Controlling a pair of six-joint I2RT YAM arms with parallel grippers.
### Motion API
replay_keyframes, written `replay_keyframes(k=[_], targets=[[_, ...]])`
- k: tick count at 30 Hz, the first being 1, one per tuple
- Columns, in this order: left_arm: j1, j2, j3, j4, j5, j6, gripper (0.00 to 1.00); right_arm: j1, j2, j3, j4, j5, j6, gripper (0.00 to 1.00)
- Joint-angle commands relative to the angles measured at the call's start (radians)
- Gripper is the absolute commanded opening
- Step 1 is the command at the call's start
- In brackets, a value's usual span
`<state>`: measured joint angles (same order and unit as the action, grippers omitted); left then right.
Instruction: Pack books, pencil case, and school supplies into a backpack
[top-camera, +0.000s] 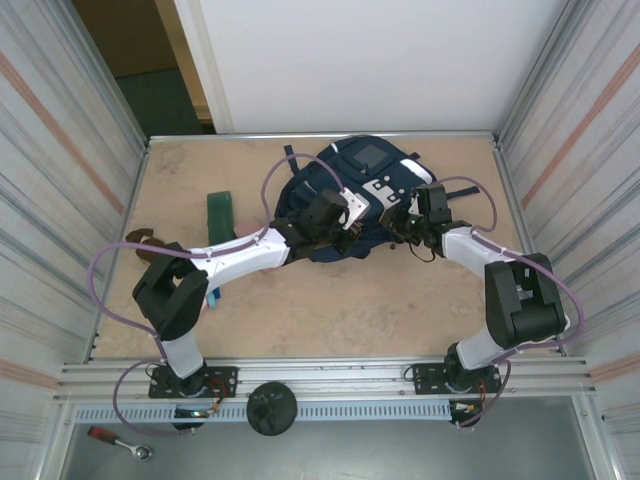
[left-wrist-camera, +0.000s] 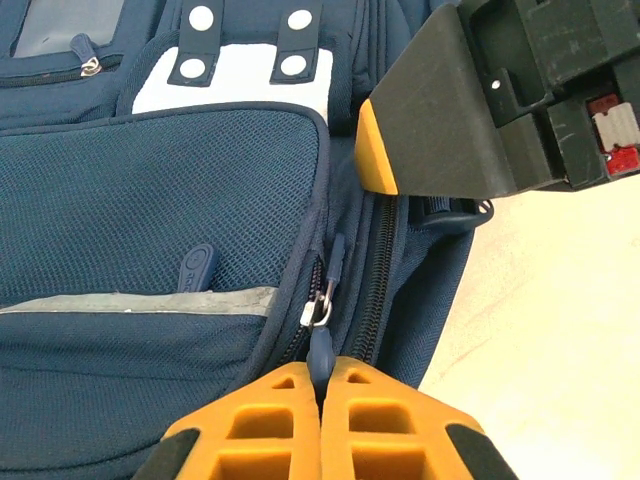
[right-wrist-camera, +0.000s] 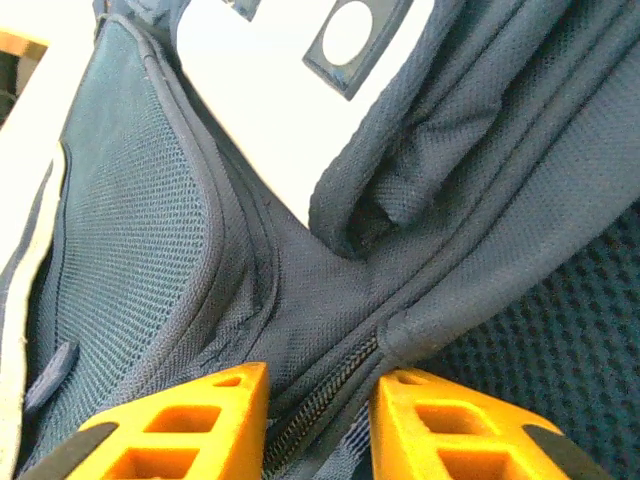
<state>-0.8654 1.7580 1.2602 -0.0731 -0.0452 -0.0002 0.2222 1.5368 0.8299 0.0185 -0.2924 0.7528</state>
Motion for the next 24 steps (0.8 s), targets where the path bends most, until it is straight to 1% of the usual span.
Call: replay_keyframes(k=[1,3,5,8,13,18,21,24], targets=[[-0.02,-0.039,-0.011,0.061,-0.009,0.005,0.0,-0.02,0.003,-0.012,0.008,0.048,-0.023,0.13],[-0.013,-0.05,-0.024,0.059,-0.048,0.025,0.0,-0.039,-0.007,-0.023,0.002,0.046,-0.042,0.05],[0.008,-0.06,-0.037,0.053,-0.063,0.034,0.0,-0.064,-0.016,-0.028,-0.003,0.027,-0.073,0.0],[0.06,-0.073,-0.06,0.04,-0.081,0.035,0.0,-0.095,-0.036,-0.03,-0.018,-0.004,-0.132,0.0],[0.143,-0.092,-0.102,0.033,-0.102,0.035,0.0,-0.124,-0.054,-0.007,-0.077,-0.016,-0.215,0.0],[0.181,-0.103,-0.126,0.029,-0.112,0.032,0.0,-0.148,-0.031,0.032,-0.097,-0.083,-0.227,0.0],[0.182,-0.111,-0.135,0.042,-0.066,0.028,0.0,-0.148,-0.013,0.05,-0.097,-0.108,-0.22,0.0],[0.171,-0.116,-0.134,0.066,0.021,0.011,0.0,-0.144,-0.004,0.044,-0.056,-0.157,-0.174,0.0]])
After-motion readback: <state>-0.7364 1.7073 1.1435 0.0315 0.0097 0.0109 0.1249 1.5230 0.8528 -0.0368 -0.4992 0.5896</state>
